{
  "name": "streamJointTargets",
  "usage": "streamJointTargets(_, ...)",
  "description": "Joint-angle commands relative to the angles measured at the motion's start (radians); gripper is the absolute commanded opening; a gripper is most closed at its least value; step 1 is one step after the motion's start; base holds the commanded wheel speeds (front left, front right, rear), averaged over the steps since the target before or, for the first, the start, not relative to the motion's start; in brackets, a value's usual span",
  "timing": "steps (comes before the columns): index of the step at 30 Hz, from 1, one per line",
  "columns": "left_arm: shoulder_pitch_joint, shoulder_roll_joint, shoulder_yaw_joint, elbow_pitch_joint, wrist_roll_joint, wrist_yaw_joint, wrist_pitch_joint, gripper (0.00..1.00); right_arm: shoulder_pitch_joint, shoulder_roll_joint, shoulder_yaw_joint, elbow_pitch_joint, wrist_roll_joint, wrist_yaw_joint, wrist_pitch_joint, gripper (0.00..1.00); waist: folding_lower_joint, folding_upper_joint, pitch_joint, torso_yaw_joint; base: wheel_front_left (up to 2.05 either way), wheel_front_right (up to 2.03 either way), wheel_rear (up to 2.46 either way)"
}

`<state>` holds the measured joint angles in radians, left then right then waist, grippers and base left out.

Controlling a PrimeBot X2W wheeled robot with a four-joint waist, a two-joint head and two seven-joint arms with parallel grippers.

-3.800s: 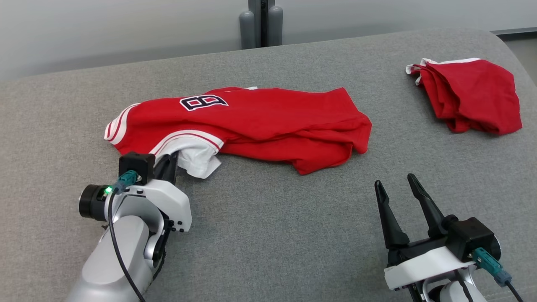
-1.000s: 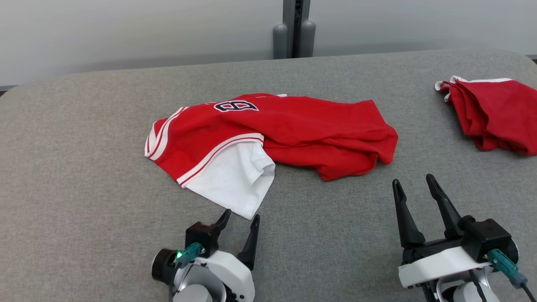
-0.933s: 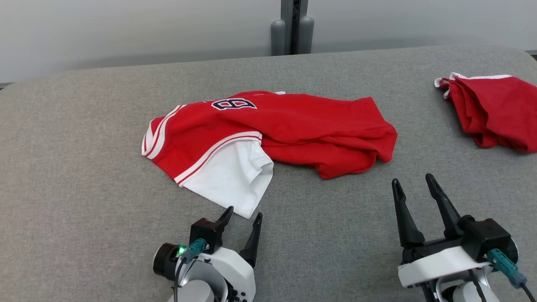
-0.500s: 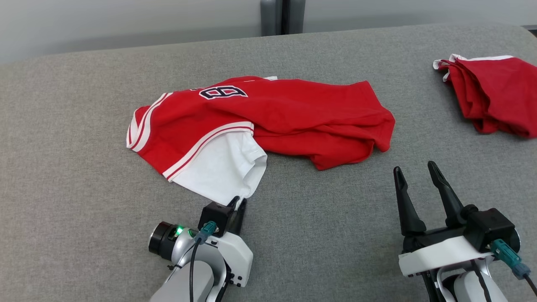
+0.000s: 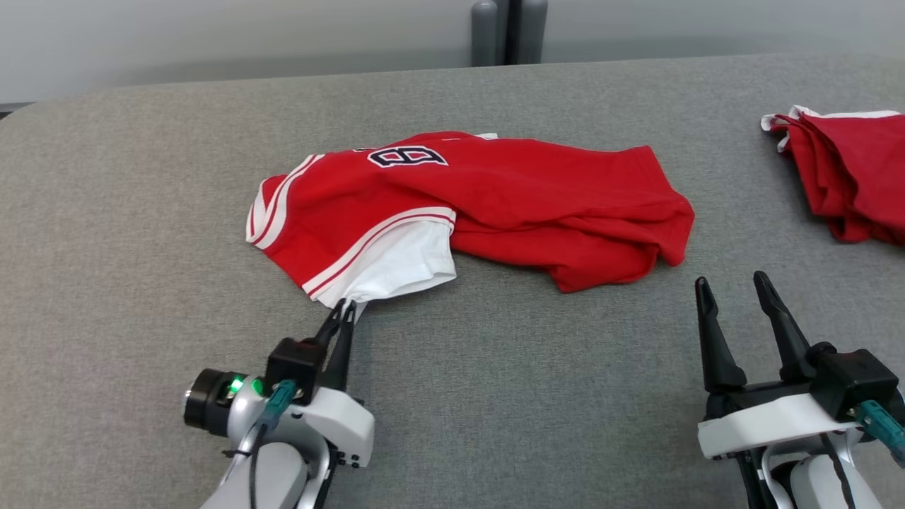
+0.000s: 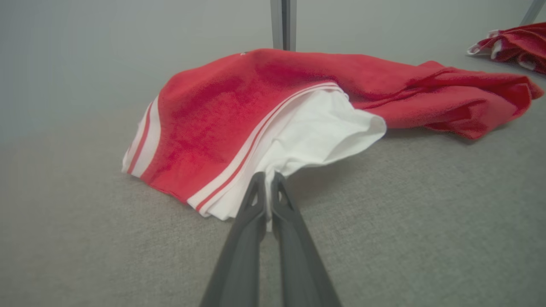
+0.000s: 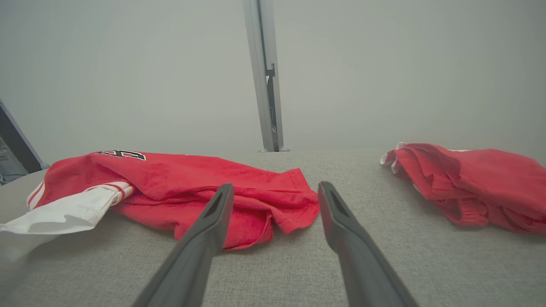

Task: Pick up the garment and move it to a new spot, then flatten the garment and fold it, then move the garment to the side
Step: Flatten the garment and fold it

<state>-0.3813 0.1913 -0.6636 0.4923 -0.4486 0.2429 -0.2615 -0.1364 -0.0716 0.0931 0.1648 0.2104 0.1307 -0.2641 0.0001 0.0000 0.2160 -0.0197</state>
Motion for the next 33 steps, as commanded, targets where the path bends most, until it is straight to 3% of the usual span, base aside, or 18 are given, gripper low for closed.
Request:
streamJointTargets(1, 0.027, 0.025, 0.02, -0.041, 0.018, 0.013, -0.004, 0.0, -0.006, -0.013, -0.007, 0.001, 0.003, 0.0, 0.0, 1.0, -0.0001, 0.0, -0.004, 0.021, 0.0, 0.0, 0.0)
streamJointTargets(5, 0.111, 0.082, 0.104, -0.221, 0.058, 0.029, -0.004, 0.0, -0.02, -0.031, -0.031, 0.019, 0.011, 0.0, 0.0, 1.0, -0.0001, 0.0, -0.006, 0.059, 0.0, 0.0, 0.0)
streamJointTargets(10, 0.172, 0.098, 0.176, -0.292, 0.084, 0.03, -0.004, 0.0, -0.069, -0.058, -0.015, 0.126, 0.082, 0.0, 0.0, 1.0, -0.0001, 0.0, 0.006, 0.077, 0.0, 0.0, 0.0)
streamJointTargets(22, 0.182, 0.077, 0.271, -0.302, 0.142, 0.005, -0.004, 0.0, -0.294, -0.14, 0.049, 0.392, 0.262, 0.0, 0.0, 1.0, -0.0001, 0.0, 0.077, 0.095, 0.0, 0.0, 0.0)
streamJointTargets(33, 0.16, 0.049, 0.303, -0.285, 0.195, -0.041, -0.004, 0.0, -0.467, -0.239, 0.272, 0.573, 0.5, 0.0, 0.011, 1.0, -0.0001, 0.0, 0.124, 0.125, 0.0, 0.0, 0.0)
